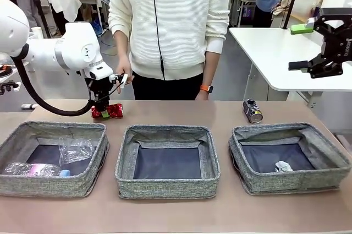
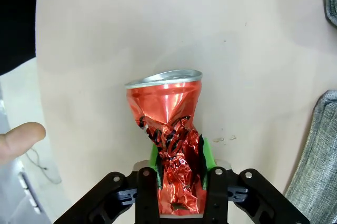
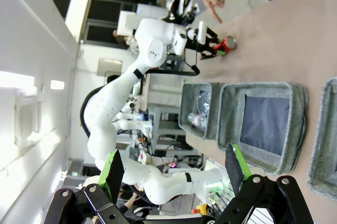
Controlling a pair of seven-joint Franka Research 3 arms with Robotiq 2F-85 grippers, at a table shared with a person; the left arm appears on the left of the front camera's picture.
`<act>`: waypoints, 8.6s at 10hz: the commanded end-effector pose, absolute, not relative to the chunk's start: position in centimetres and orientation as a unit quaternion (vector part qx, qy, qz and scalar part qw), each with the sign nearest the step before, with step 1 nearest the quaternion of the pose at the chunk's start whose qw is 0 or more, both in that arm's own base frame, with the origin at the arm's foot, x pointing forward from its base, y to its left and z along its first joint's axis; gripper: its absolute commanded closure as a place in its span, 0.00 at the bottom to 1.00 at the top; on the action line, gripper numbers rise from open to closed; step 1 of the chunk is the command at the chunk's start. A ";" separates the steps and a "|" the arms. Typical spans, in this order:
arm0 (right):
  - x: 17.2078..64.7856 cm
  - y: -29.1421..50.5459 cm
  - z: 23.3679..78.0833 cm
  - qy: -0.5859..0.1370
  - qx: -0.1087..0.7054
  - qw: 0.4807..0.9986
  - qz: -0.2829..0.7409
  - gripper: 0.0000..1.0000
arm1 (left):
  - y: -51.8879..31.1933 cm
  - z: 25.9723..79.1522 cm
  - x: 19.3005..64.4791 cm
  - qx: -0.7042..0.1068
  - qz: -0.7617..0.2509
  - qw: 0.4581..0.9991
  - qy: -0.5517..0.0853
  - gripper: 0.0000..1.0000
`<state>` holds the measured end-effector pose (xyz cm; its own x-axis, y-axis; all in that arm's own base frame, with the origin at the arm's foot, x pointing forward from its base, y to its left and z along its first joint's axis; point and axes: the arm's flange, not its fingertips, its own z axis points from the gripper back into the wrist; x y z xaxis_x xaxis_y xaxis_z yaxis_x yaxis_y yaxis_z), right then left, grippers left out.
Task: Sort the waste into the appropriate baskets.
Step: Pick up the waste item pointed out by the person, then place the picked waste into the Fabric basket indicated by the person.
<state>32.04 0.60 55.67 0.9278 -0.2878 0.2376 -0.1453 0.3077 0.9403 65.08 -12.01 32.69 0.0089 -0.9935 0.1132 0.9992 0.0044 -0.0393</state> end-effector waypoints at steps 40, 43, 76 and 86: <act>32.1 0.7 56.0 -0.178 0.588 0.787 -0.052 0.00 | -34.0 75.5 40.4 -0.118 0.163 0.979 0.020 0.67; 32.1 0.7 56.0 -0.178 0.588 0.787 -0.052 0.00 | -34.0 75.5 40.4 -0.118 0.163 0.979 0.020 0.67; 32.1 0.7 56.0 -0.178 0.588 0.787 -0.052 0.00 | -37.0 48.7 34.8 -0.149 0.085 0.985 -0.019 0.67; 32.1 0.7 56.0 -0.178 0.588 0.787 -0.052 0.00 | -36.7 49.3 35.5 -0.168 0.099 0.980 -0.025 0.00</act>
